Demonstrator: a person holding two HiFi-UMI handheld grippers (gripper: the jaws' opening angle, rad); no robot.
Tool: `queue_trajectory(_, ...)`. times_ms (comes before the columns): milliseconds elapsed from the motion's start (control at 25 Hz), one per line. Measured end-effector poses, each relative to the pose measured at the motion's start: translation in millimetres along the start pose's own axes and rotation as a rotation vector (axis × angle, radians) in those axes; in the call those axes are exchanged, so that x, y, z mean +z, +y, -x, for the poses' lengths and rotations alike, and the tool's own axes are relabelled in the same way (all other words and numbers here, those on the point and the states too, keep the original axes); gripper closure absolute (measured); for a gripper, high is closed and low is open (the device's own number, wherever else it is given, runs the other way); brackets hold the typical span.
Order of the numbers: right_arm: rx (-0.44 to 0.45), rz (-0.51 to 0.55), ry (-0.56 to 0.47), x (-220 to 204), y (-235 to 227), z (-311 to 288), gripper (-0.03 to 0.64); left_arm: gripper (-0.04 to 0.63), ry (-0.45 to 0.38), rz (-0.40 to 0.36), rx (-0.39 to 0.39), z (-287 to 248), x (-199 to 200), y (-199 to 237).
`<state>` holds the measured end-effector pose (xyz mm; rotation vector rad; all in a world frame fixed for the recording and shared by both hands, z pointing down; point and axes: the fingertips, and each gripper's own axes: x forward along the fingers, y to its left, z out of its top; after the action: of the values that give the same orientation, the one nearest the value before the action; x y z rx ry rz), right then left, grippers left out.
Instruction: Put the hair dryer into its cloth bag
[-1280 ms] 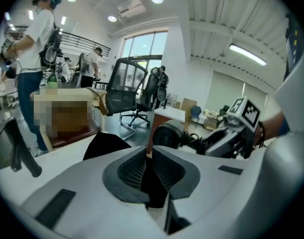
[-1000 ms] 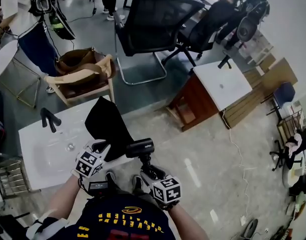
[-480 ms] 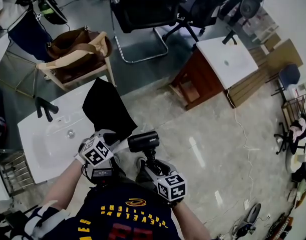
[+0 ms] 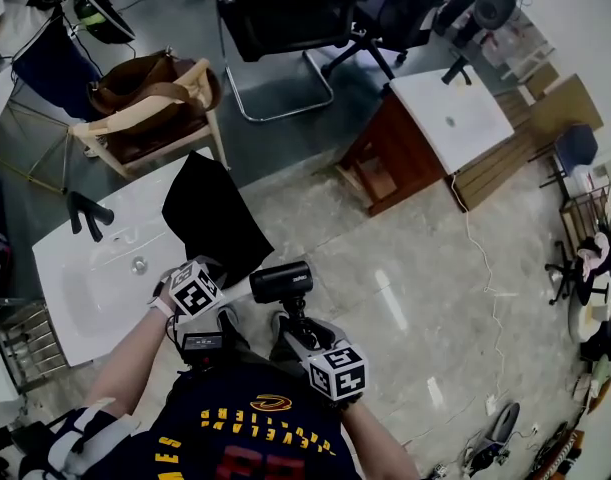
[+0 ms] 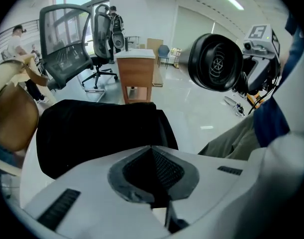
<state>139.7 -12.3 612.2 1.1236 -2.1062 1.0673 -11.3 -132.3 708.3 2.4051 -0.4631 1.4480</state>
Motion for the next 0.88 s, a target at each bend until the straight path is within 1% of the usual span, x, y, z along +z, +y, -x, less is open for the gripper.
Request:
queue_trajectory(80, 0.005, 0.007, 0.010, -2.0, 1.6, -2.0, 0.394, 0.593, -0.053, 0.072, 0.001, 7.8, 0.5, 4.6)
queue_trajectory(240, 0.018, 0.025, 0.040, -5.9, 3.2, -7.7, 0.395, 0.594, -0.253, 0.290, -0.024, 41.8, 17.0, 16.1)
queue_trajectory(280, 0.021, 0.025, 0.047, -6.9, 3.0, -9.6, 0.394, 0.594, -0.295, 0.312, -0.027, 48.8, 21.2, 16.9)
queue_trajectory(320, 0.023, 0.022, 0.053, -7.7, 2.7, -11.5, 0.395, 0.594, -0.317, 0.297, -0.021, 53.0, 24.4, 16.3)
queue_trajectory(360, 0.025, 0.017, 0.057, -8.2, 2.3, -13.1, 0.394, 0.592, -0.313, 0.247, -0.007, 53.2, 26.2, 13.9)
queue_trajectory(400, 0.026, 0.011, 0.058, -8.3, 2.0, -14.5, 0.395, 0.592, -0.287, 0.179, 0.002, 49.2, 26.6, 9.6)
queue_trajectory(440, 0.026, 0.006, 0.059, -8.2, 2.0, -15.5, 0.395, 0.585, -0.246, 0.115, -0.002, 41.7, 25.5, 3.6)
queue_trajectory(480, 0.026, 0.003, 0.059, -7.9, 2.3, -16.1, 0.395, 0.560, -0.200, 0.070, -0.017, 32.3, 23.0, -3.0)
queue_trajectory(520, 0.025, 0.003, 0.058, -7.4, 2.7, -16.1, 0.394, 0.533, -0.154, 0.044, -0.034, 22.6, 19.7, -8.3)
queue_trajectory(560, 0.023, 0.005, 0.057, -6.8, 3.0, -15.9, 0.395, 0.531, -0.111, 0.033, -0.041, 13.8, 16.3, -10.6)
queue_trajectory(640, 0.021, 0.008, 0.053, -5.7, 3.2, -15.1, 0.395, 0.531, -0.041, 0.026, -0.012, 1.6, 9.7, -6.0)
queue_trajectory(720, 0.019, 0.008, 0.049, -5.8, 2.7, -14.3, 0.394, 0.532, -0.014, 0.038, 0.008, -3.5, 4.5, -1.4)
queue_trajectory(760, 0.018, 0.007, 0.047, -6.4, 2.4, -13.8, 0.395, 0.537, -0.015, 0.052, 0.004, -3.5, 2.4, -1.2)
queue_trajectory(800, 0.017, 0.005, 0.045, -7.1, 2.0, -13.3, 0.394, 0.574, -0.022, 0.071, -0.002, -1.7, 0.7, -1.0)
queue_trajectory(840, 0.017, 0.003, 0.043, -7.5, 1.8, -12.7, 0.394, 0.594, -0.038, 0.099, -0.007, 2.1, -0.1, 0.2)
queue_trajectory(880, 0.017, 0.002, 0.041, -7.7, 1.6, -12.2, 0.394, 0.594, -0.067, 0.140, -0.012, 7.7, 0.7, 3.0)
